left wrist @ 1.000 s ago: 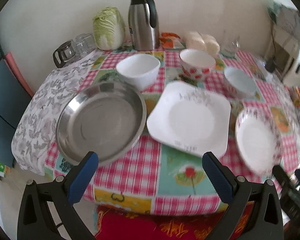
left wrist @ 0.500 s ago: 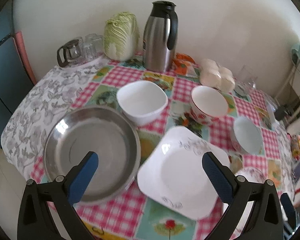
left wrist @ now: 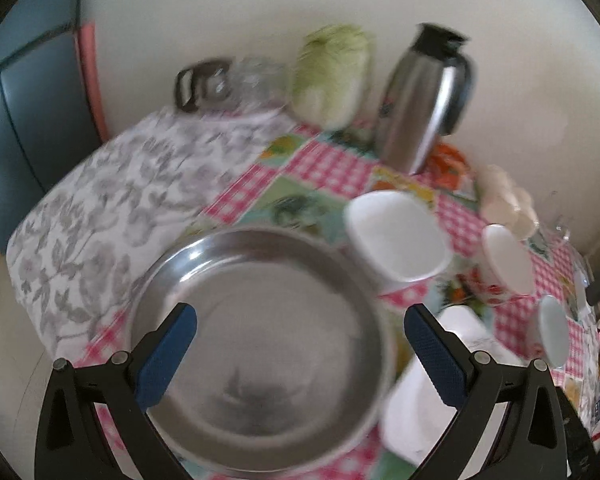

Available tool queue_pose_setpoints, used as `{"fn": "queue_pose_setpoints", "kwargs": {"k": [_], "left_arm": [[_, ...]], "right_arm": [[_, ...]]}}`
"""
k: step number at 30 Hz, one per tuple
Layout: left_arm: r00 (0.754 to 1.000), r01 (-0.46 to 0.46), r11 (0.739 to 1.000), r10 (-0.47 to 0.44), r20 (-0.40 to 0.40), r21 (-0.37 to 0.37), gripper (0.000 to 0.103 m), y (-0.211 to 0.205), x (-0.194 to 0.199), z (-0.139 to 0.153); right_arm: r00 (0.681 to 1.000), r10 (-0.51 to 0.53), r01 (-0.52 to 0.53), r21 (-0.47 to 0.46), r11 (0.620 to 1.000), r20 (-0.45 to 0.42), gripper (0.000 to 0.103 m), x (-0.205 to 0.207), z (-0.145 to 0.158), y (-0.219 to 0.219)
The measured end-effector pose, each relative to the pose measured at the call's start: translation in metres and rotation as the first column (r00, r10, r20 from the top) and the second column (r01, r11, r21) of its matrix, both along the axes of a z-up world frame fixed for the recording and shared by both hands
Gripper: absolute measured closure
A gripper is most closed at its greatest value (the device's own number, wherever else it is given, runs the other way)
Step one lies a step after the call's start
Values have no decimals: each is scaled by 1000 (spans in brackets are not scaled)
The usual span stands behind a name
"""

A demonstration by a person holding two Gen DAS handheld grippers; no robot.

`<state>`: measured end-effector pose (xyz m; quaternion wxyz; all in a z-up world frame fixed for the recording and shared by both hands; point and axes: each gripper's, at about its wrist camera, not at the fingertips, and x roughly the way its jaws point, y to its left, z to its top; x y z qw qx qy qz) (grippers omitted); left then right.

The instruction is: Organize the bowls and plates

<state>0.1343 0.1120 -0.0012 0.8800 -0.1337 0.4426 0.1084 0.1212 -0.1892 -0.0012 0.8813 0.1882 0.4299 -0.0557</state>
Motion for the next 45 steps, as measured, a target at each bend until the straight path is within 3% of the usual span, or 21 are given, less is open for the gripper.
{"fn": "queue_pose_setpoints", "kwargs": {"k": [4, 8, 12, 14, 16, 19, 22, 29, 41, 45], "left_arm": [[995, -104, 986, 102, -19, -129, 0, 53, -10, -16], [981, -187, 977, 181, -68, -99, 0, 82, -15, -29], [970, -234, 963, 223, -91, -133, 1, 104, -18, -41], [962, -265, 952, 252, -100, -149, 6, 113, -20, -47], [956, -286, 943, 269, -119, -170, 25, 121, -22, -53], [943, -319, 928, 291, -159, -192, 27, 129, -23, -66], [935, -339, 916, 303, -184, -215, 33, 133, -23, -75], [925, -357, 913, 315, -215, -200, 34, 136, -22, -83], [906, -381, 903, 321, -275, -200, 34, 134, -20, -97], [904, -393, 896, 335, -266, -207, 50, 137, -22, -98]], "right_arm": [[994, 110, -110, 2, 994, 11, 0, 10, -2, 36], [977, 212, -211, -21, 977, 30, 0, 16, -4, 76], [959, 283, -282, -20, 959, 28, 2, 27, -12, 106], [950, 311, -311, -9, 950, 17, 11, 32, -16, 115], [942, 336, -336, 7, 942, 3, 18, 38, -21, 122], [932, 362, -362, 9, 932, -11, 19, 45, -28, 132], [924, 382, -382, 5, 924, -29, 28, 54, -36, 141], [899, 434, -433, 22, 901, -59, 52, 70, -53, 156], [893, 443, -440, 46, 897, -85, 69, 78, -69, 160], [891, 445, -441, 60, 895, -89, 73, 78, -72, 160]]}}
